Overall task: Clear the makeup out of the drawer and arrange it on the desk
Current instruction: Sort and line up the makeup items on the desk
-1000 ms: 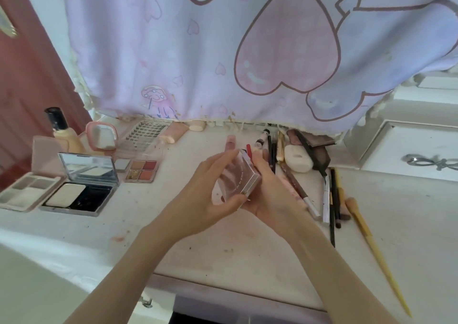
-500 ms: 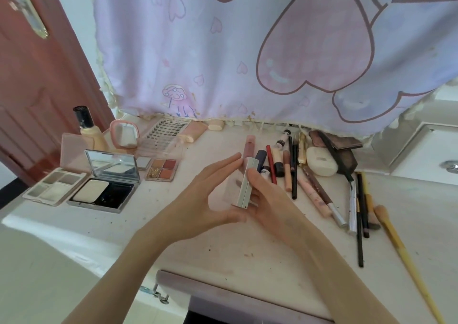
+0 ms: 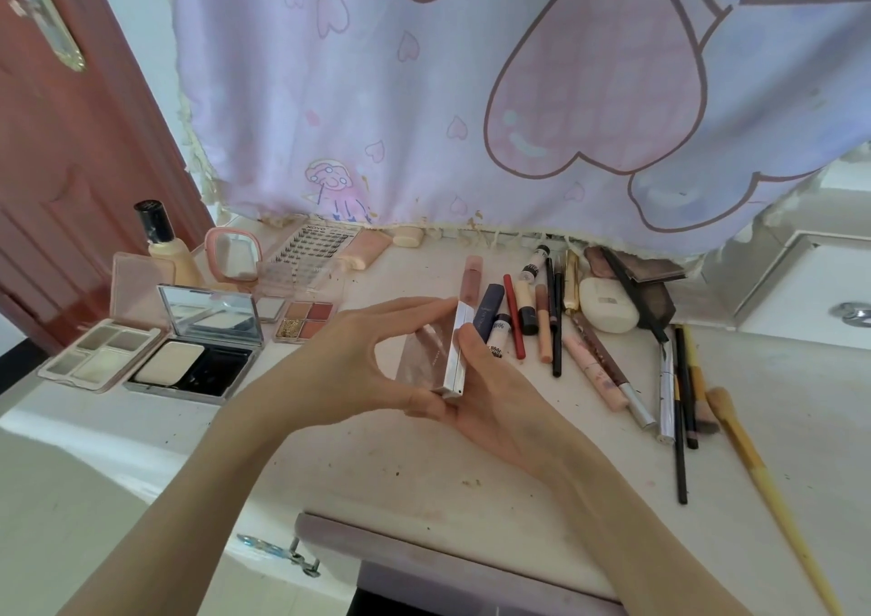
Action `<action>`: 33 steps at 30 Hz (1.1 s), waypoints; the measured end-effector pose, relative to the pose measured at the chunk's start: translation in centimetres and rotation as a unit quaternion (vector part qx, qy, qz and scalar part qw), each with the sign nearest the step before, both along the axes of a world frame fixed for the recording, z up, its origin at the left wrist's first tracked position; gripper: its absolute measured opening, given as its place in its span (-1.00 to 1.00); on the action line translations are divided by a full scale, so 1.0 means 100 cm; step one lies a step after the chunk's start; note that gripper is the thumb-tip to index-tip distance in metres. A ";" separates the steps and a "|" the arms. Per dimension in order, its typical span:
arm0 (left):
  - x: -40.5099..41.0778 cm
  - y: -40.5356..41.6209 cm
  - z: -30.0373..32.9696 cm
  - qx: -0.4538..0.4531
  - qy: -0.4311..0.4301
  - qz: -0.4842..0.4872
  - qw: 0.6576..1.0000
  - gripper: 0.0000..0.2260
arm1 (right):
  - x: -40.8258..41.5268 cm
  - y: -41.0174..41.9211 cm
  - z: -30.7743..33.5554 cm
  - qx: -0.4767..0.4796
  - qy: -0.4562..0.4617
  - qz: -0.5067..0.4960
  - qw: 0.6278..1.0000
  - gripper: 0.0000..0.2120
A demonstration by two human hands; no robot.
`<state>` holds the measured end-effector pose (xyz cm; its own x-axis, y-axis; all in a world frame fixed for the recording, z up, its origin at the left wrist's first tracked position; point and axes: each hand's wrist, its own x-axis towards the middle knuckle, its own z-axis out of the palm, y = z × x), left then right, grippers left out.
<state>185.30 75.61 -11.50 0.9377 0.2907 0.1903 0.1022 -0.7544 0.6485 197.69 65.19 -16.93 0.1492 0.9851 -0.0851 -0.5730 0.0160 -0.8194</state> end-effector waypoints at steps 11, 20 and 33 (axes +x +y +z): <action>-0.004 -0.001 0.002 0.029 0.025 -0.008 0.999 -0.26 | -0.009 -0.001 0.000 0.001 0.029 -0.020 0.999 -0.72; -0.001 -0.013 -0.009 0.060 -0.018 -0.003 0.998 -0.28 | -0.004 -0.007 -0.002 0.005 -0.015 -0.046 0.999 -0.69; -0.003 -0.015 -0.028 0.059 -0.068 0.035 0.995 -0.26 | 0.000 -0.006 -0.005 -0.001 -0.108 -0.097 0.989 -0.70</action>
<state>185.00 74.07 -14.34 0.8788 0.3231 0.3511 0.0746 -0.8198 0.5678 197.71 64.58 -17.46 0.3500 0.9362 -0.0328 -0.3705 0.1061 -0.9227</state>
